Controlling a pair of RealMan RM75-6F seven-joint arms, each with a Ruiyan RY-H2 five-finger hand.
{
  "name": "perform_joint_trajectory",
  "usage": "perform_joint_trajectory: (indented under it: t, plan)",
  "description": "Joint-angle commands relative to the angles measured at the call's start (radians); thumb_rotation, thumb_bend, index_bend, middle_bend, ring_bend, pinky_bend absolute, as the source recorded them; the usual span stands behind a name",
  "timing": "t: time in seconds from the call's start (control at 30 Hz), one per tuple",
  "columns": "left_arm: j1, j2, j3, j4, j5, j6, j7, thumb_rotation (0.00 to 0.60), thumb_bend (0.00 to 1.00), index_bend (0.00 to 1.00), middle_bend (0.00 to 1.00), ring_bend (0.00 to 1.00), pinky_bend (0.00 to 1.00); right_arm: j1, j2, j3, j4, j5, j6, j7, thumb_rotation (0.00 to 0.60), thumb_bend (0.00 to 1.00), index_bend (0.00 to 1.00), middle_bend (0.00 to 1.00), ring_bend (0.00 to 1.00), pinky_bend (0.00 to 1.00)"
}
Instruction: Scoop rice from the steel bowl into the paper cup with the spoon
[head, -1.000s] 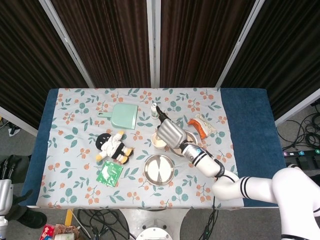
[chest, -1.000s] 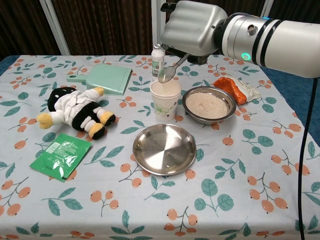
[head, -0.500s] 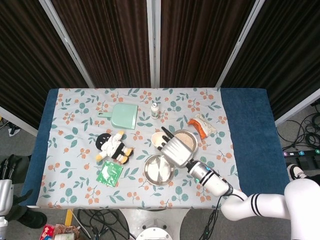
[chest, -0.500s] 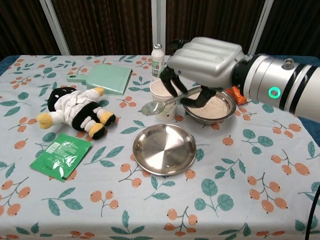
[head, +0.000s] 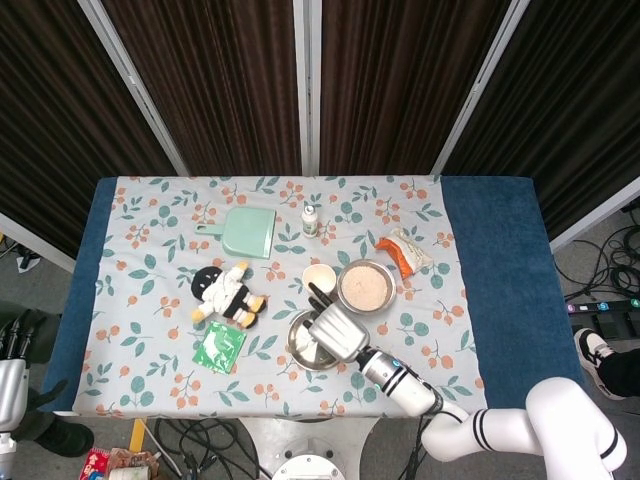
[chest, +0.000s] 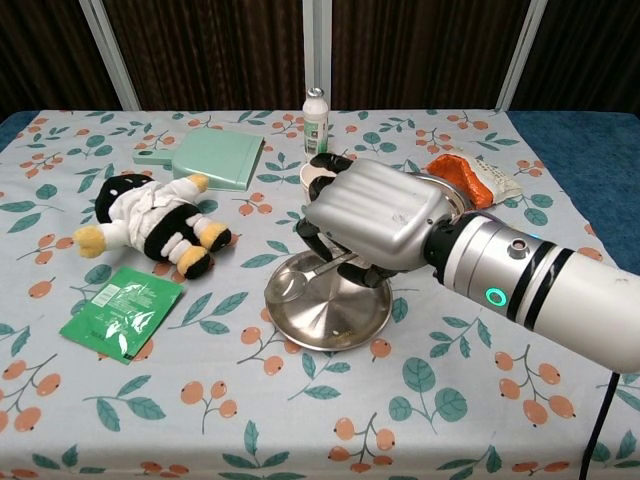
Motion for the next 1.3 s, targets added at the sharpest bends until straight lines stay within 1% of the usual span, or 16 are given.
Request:
perform_joint_trajectory:
  t: [0.03, 0.07, 0.17, 0.33, 0.43, 0.53, 0.6, 0.7, 0.77, 0.83, 0.87, 0.97, 1.03, 1.2, 1.3]
  plan:
    - [0.002, -0.001, 0.0, 0.002, -0.001, 0.002, -0.004, 0.6, 0.07, 0.18, 0.12, 0.06, 0.04, -0.01, -0.023, 0.009, 0.021, 0.001, -0.013, -0.012, 0.6, 0.3, 0.46, 0.49, 0.13, 0.0]
    - [0.003, -0.002, 0.0, 0.004, -0.003, 0.002, -0.005, 0.6, 0.07, 0.18, 0.12, 0.06, 0.04, -0.012, -0.027, 0.012, 0.024, -0.001, -0.016, -0.016, 0.6, 0.29, 0.45, 0.48, 0.13, 0.0]
    - [0.003, -0.001, 0.001, 0.007, -0.003, 0.0, -0.007, 0.6, 0.07, 0.18, 0.12, 0.06, 0.04, -0.015, -0.033, 0.018, 0.026, -0.007, -0.024, -0.017, 0.6, 0.26, 0.35, 0.41, 0.07, 0.0]
    - [0.007, -0.003, 0.002, 0.009, -0.001, 0.005, -0.009, 0.6, 0.07, 0.18, 0.12, 0.06, 0.04, -0.019, -0.015, 0.023, -0.003, -0.03, -0.027, -0.023, 0.6, 0.25, 0.32, 0.37, 0.07, 0.0]
    - [0.006, -0.002, 0.003, 0.01, 0.002, 0.005, -0.01, 0.6, 0.07, 0.18, 0.12, 0.06, 0.04, -0.032, 0.045, 0.036, -0.076, -0.078, 0.033, -0.026, 0.6, 0.25, 0.32, 0.36, 0.07, 0.0]
    - [0.001, -0.002, 0.001, 0.013, 0.005, 0.002, -0.014, 0.6, 0.07, 0.18, 0.12, 0.06, 0.04, -0.081, 0.158, 0.05, -0.196, -0.102, 0.127, -0.001, 0.6, 0.26, 0.32, 0.37, 0.09, 0.0]
    - [-0.002, -0.002, -0.001, 0.015, 0.006, -0.002, -0.018, 0.6, 0.07, 0.18, 0.12, 0.06, 0.04, -0.135, 0.261, 0.051, -0.281, -0.094, 0.191, 0.032, 0.6, 0.26, 0.31, 0.37, 0.11, 0.0]
    - [-0.009, -0.002, -0.003, 0.016, 0.007, -0.011, -0.025, 0.6, 0.07, 0.18, 0.12, 0.06, 0.04, -0.221, 0.419, 0.038, -0.363, -0.063, 0.265, 0.103, 0.6, 0.26, 0.28, 0.34, 0.13, 0.0]
    - [-0.015, -0.002, -0.005, 0.015, 0.007, -0.017, -0.022, 0.6, 0.07, 0.18, 0.12, 0.06, 0.04, -0.29, 0.51, 0.015, -0.392, -0.043, 0.319, 0.155, 0.6, 0.26, 0.25, 0.31, 0.12, 0.02]
    - [-0.019, -0.001, -0.007, 0.01, 0.009, -0.019, -0.02, 0.6, 0.07, 0.18, 0.12, 0.06, 0.04, -0.353, 0.57, -0.004, -0.406, -0.025, 0.368, 0.213, 0.6, 0.27, 0.19, 0.27, 0.1, 0.04]
    - [-0.021, 0.0, -0.008, 0.006, 0.01, -0.021, -0.017, 0.6, 0.07, 0.18, 0.12, 0.06, 0.04, -0.395, 0.601, -0.018, -0.411, -0.022, 0.4, 0.262, 0.6, 0.27, 0.16, 0.25, 0.08, 0.04]
    - [-0.03, 0.004, -0.009, -0.007, 0.013, -0.028, -0.004, 0.6, 0.07, 0.18, 0.12, 0.06, 0.04, -0.491, 0.654, -0.05, -0.407, -0.027, 0.471, 0.401, 0.6, 0.27, 0.08, 0.19, 0.03, 0.01]
    - [-0.036, 0.006, -0.01, -0.016, 0.018, -0.031, 0.005, 0.6, 0.07, 0.17, 0.12, 0.06, 0.04, -0.541, 0.67, -0.062, -0.392, -0.042, 0.514, 0.477, 0.6, 0.27, 0.04, 0.15, 0.01, 0.0]
    - [-0.049, 0.012, -0.016, -0.04, 0.024, -0.033, 0.031, 0.6, 0.07, 0.16, 0.12, 0.06, 0.04, -0.662, 0.687, -0.089, -0.347, -0.077, 0.606, 0.633, 0.6, 0.27, 0.02, 0.12, 0.0, 0.0]
    - [-0.052, 0.009, -0.02, -0.043, 0.024, -0.031, 0.04, 0.6, 0.07, 0.16, 0.12, 0.06, 0.04, -0.693, 0.692, -0.086, -0.333, -0.083, 0.617, 0.681, 0.6, 0.27, 0.02, 0.12, 0.0, 0.0]
